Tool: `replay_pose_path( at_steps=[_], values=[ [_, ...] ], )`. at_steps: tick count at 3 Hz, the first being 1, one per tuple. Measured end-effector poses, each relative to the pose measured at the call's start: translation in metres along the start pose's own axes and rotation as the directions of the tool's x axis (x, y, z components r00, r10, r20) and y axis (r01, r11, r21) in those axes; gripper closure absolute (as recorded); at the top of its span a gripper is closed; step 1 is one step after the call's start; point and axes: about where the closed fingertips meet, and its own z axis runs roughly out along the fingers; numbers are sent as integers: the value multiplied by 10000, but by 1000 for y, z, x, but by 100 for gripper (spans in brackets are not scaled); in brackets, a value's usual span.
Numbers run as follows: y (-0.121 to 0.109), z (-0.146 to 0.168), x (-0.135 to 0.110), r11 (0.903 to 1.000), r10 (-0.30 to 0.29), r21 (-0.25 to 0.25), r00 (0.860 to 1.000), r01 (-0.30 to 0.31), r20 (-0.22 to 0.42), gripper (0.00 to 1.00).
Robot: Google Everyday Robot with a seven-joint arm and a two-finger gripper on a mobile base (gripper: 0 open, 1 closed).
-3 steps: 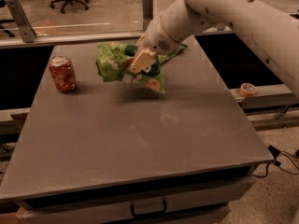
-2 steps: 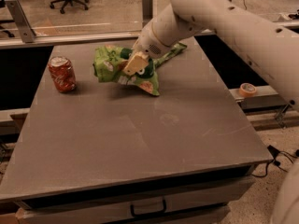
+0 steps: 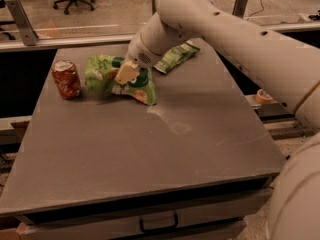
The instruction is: Move green rice chip bag near coke can
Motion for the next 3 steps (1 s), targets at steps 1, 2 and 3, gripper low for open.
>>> replay_pose_path(
  at_steps=[1,2,3],
  values=[
    [7,14,-6,9998,123,-176,9999,-125,-96,12],
    [8,17,-10,9994,255,-224,9997,-256,-54,0],
    [6,-1,-10,9981,598,-140,9977,-593,322,0]
  ],
)
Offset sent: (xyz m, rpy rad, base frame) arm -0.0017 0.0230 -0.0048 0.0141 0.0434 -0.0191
